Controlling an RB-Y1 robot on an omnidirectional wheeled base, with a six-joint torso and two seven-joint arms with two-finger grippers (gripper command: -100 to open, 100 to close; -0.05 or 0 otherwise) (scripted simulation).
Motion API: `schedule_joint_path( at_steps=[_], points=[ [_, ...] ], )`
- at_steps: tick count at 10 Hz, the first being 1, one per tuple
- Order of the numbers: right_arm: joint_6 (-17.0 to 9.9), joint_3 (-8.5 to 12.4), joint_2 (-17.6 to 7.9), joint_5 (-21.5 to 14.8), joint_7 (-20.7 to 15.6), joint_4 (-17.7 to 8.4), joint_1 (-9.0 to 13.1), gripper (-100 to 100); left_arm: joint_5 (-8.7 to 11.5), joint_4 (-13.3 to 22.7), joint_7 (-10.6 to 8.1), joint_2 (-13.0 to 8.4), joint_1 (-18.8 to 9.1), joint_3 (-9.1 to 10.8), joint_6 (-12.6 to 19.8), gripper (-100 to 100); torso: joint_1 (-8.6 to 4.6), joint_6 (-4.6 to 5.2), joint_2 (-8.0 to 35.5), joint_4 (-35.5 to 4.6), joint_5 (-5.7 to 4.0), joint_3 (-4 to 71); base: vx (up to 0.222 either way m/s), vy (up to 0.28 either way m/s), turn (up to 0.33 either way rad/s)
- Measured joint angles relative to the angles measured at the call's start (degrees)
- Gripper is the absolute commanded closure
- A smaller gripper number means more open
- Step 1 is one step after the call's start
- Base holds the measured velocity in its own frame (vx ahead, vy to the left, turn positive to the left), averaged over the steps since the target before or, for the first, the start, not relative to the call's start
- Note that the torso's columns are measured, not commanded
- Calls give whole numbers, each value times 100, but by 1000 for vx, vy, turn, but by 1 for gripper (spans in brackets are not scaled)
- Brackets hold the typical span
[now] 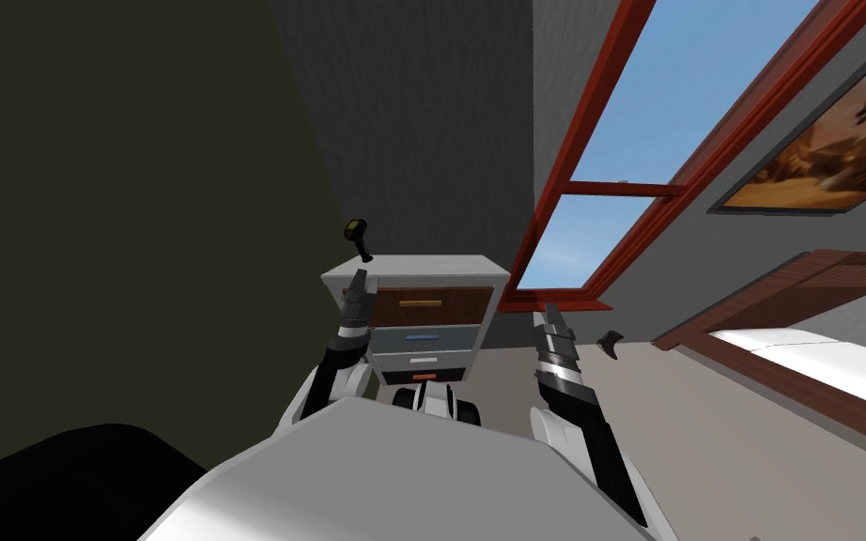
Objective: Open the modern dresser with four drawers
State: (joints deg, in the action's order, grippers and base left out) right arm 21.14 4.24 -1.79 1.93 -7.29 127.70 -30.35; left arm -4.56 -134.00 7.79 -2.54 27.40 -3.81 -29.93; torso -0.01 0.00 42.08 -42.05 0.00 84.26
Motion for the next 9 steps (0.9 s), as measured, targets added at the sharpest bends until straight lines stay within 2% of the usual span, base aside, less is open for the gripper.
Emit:
schedule_joint_path(
  at_steps=[4,9],
  points=[
    [0,0,0,0,0,0,0,0,25,449,-24,-371,-12,58,-142,-100,-1,0,21,-24,-1,31,6,-20,11],
    [0,0,0,0,0,0,0,0,33,1145,-15,-536,-215,127,-383,-100,14,7,-19,18,22,47,4,-20,12]
  ],
)
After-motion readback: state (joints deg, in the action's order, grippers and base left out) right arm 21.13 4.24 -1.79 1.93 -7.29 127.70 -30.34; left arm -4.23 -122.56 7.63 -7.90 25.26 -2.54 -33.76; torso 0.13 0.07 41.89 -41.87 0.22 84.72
